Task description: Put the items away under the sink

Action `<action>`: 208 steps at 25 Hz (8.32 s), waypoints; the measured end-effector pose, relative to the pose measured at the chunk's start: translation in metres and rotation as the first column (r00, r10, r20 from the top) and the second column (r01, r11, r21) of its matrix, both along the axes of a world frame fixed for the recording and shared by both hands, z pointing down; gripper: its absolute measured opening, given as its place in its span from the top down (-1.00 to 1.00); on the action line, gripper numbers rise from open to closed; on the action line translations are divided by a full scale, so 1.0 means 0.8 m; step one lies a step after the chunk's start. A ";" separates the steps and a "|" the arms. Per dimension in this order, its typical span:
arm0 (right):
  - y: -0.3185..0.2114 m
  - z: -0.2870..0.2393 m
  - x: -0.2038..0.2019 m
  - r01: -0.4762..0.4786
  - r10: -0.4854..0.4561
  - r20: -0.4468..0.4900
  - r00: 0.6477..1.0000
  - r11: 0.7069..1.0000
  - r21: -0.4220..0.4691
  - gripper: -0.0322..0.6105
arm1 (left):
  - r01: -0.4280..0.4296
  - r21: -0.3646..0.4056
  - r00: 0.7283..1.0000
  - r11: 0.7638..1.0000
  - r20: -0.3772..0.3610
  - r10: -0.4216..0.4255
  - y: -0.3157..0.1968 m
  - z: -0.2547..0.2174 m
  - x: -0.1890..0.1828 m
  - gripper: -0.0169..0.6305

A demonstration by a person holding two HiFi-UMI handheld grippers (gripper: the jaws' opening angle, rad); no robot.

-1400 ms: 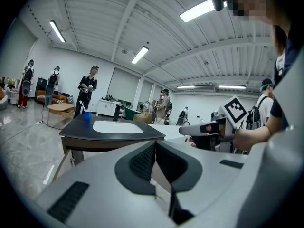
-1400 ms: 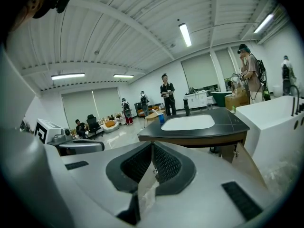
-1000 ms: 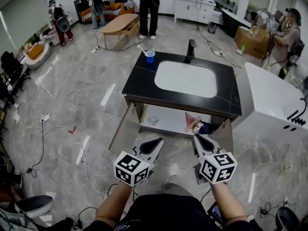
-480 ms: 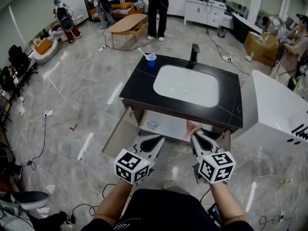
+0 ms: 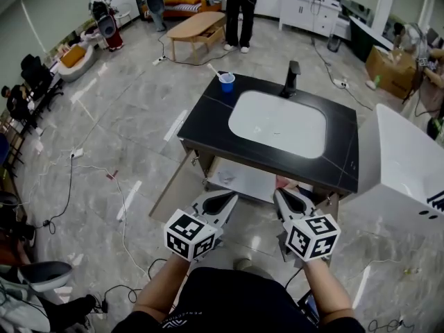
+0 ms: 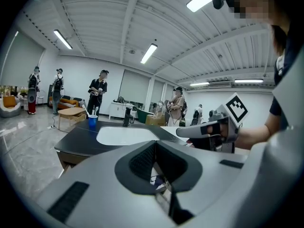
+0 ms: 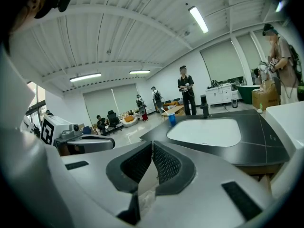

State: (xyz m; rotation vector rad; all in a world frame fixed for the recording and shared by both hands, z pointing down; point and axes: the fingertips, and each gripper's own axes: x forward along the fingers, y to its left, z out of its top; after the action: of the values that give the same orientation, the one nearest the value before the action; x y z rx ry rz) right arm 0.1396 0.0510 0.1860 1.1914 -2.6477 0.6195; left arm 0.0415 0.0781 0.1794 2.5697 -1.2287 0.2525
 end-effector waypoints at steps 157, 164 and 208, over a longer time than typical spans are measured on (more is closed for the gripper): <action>-0.679 0.167 -0.340 0.367 -0.327 -0.237 0.915 0.918 0.148 -0.10 | 0.376 -0.145 0.926 0.915 0.021 -0.377 -0.573 0.154 -0.243 0.92; -0.665 0.158 -0.329 0.372 -0.336 -0.224 0.915 0.918 0.139 -0.09 | 0.370 -0.137 0.928 0.919 0.012 -0.372 -0.568 0.150 -0.239 0.92; -0.446 0.017 -0.202 0.096 -0.029 -0.256 0.966 0.962 0.255 -0.08 | 0.147 0.051 0.987 0.988 -0.074 -0.143 -0.391 0.031 -0.184 0.92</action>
State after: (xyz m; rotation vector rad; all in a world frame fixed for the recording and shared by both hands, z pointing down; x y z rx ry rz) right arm -0.0217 -0.3057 0.1994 1.1561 -2.5927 0.0929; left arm -0.1053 -0.2348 0.2040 2.4968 -1.4077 0.0969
